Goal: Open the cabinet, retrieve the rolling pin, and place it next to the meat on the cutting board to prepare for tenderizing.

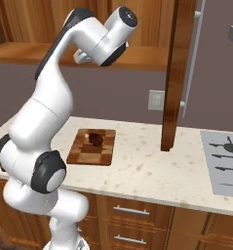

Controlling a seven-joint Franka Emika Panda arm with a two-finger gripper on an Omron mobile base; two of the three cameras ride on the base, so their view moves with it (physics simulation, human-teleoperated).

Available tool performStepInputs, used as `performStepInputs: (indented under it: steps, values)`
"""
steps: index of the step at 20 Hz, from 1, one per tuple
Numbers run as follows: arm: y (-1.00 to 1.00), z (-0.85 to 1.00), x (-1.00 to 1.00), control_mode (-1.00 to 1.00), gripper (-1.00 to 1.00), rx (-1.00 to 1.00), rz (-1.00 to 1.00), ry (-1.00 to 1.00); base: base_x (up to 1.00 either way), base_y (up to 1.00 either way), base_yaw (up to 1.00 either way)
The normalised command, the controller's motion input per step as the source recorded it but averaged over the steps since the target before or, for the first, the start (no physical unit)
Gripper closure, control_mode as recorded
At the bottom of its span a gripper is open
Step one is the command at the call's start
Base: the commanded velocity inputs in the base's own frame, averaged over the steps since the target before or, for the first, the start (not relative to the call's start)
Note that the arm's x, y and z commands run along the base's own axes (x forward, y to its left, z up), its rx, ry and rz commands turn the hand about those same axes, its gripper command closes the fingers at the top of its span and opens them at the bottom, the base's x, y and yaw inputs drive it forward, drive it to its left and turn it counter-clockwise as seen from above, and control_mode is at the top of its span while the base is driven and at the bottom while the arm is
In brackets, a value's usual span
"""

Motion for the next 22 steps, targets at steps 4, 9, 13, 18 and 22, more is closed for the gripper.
performStepInputs:
  steps: [4, 9, 13, 18, 22]
  values:
    - [0.24, -0.19, -1.0, -1.0, 1.0, 0.0, 0.07, -0.05, 0.0, 0.0, 0.0]
    - [0.22, -0.31, -1.0, -1.0, 1.0, -0.01, 0.09, -0.04, 0.0, 0.0, 0.0]
    - [0.24, -0.48, -0.81, -1.0, 1.0, -0.04, 0.14, 0.0, 0.0, 0.0, 0.0]
    - [0.13, -0.63, -0.24, -1.0, 1.0, -0.05, 0.16, -0.06, 0.0, 0.0, 0.0]
    - [0.12, -0.65, -0.02, -1.0, 1.0, -0.07, 0.14, -0.04, 0.0, 0.0, 0.0]
